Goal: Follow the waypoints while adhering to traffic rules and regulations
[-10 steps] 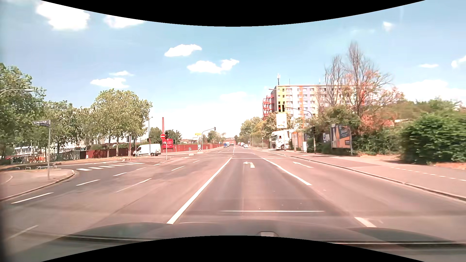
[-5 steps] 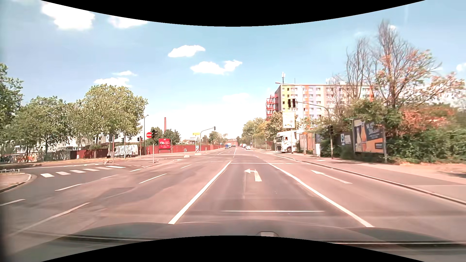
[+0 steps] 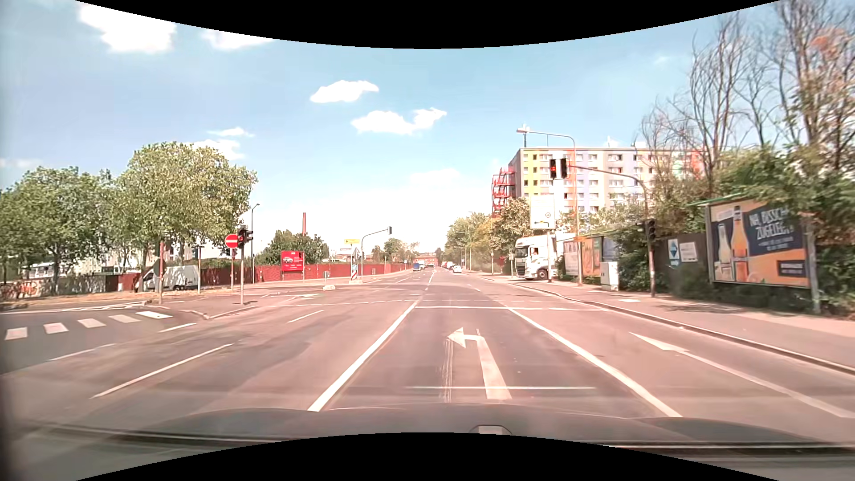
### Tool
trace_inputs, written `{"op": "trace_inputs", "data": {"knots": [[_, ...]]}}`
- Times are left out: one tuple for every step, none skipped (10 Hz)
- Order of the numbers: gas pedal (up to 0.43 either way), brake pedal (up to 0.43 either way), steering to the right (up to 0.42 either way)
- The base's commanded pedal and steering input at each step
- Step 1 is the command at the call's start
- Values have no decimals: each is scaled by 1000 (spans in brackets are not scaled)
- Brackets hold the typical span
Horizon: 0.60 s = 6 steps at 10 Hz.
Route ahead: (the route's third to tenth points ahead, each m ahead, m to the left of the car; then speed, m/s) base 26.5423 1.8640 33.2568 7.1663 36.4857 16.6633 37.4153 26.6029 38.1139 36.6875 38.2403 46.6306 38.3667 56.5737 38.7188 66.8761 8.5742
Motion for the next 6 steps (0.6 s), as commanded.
{"op": "trace_inputs", "data": {"knots": [[0,12,-9],[0,24,-8],[0,43,-8],[0,61,-8],[0,79,-8],[0,104,-8]]}}
